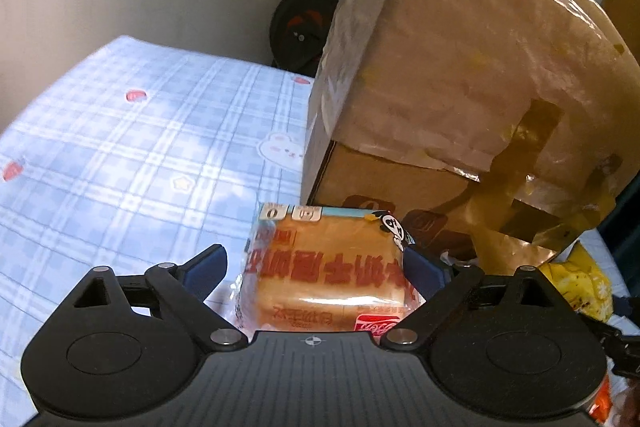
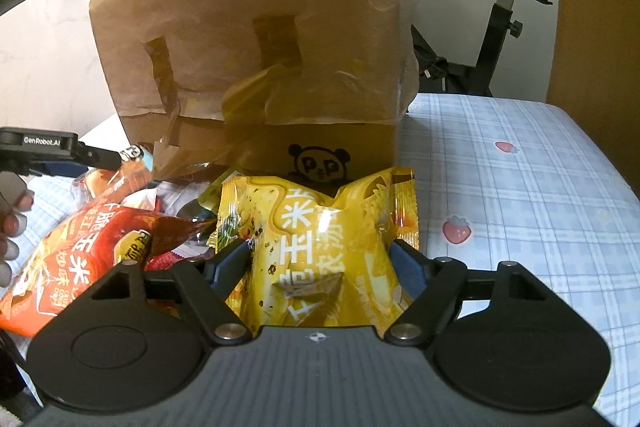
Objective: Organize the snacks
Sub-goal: 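Grasp the bread loaf with the left gripper while the right gripper grasps the yellow chip bag, then lift both packets over the box and open both grippers to drop them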
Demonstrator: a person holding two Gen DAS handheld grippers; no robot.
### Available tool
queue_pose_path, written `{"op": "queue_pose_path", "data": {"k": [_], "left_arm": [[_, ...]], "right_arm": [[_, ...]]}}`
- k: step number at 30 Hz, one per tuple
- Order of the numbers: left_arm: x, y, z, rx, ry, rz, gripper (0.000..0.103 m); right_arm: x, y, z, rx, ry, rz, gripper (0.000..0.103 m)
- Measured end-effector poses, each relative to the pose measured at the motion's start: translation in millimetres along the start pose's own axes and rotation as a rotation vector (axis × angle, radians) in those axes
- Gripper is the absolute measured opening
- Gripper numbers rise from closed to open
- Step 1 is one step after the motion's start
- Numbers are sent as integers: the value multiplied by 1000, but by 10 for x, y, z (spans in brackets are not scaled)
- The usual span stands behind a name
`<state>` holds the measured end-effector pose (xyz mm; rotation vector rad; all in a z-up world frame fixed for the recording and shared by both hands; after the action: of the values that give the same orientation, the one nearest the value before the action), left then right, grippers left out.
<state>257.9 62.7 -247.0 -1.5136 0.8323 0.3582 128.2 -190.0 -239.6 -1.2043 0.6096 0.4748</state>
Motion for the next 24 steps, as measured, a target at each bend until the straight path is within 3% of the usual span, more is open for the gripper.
{"op": "queue_pose_path", "data": {"k": [5,9,24], "left_arm": [[65,-7,2,-7,15,8,93],[-34,-32,-87,37,6,-13,77],[-682,69,27,-65,-63,-90,76]], "right_arm": [[6,2,5,5,2,-5,79],[-9,12,-13,14,-5,-7,79],[-52,-15,-42,47,-15,-7,74]]}}
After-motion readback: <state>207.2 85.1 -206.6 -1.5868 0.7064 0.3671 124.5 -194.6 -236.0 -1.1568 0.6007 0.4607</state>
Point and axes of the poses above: each gripper's, at about its wrist camera, not at the fingertips, and x roughly the way its jaws point, z to its left, y to its underside, the point moved 8 cm from there along x, roughly the way its jaws point, and after that the axes turned 10 degrees about x, right-handed, at the moved point
